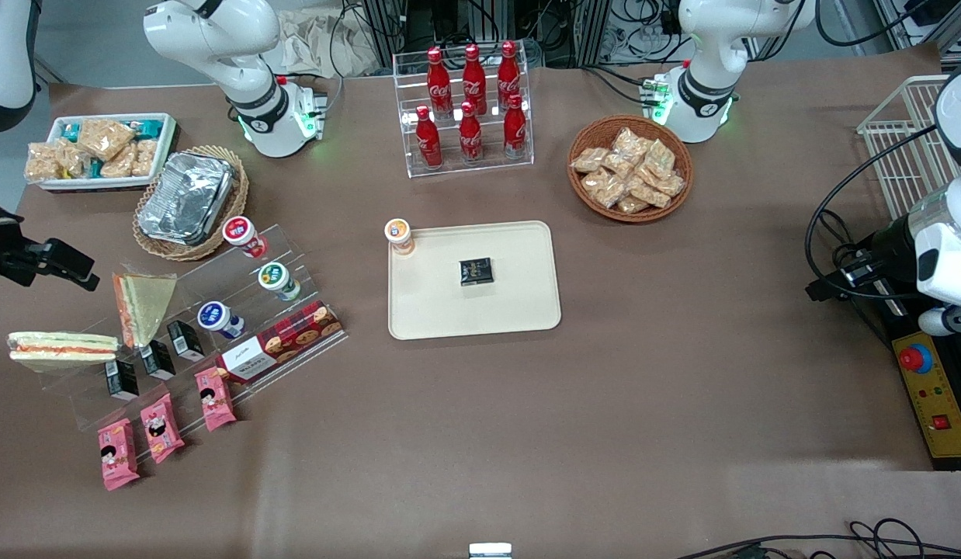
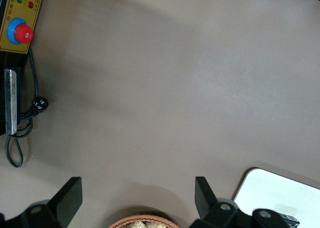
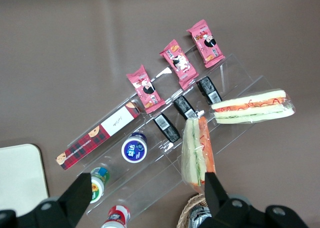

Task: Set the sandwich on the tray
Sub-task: 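Move the right gripper toward the wrapped sandwiches on the acrylic rack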

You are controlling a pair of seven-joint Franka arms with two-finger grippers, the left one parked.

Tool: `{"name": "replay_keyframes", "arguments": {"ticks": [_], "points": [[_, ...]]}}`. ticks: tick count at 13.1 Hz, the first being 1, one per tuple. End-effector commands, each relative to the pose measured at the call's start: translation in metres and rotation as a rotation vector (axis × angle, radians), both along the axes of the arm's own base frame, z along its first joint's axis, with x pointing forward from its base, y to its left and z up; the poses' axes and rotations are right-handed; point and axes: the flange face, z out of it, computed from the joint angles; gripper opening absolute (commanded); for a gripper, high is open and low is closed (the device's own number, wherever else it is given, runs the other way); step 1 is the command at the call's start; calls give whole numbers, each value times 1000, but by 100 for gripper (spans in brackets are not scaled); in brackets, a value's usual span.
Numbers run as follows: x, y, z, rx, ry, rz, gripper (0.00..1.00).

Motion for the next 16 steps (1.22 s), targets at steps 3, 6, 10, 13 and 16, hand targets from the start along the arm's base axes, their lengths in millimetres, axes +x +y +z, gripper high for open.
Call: {"name": "replay_keyframes", "arguments": {"ticks": [3, 6, 10, 13, 16], "points": [[1, 2, 1, -12, 17, 8, 100], [1, -3, -1, -14, 24, 9, 100], [3, -8, -6, -21, 35, 83, 100], [3, -13, -10, -21, 42, 92, 100], [5, -27, -16, -32, 50, 205, 100]]}}
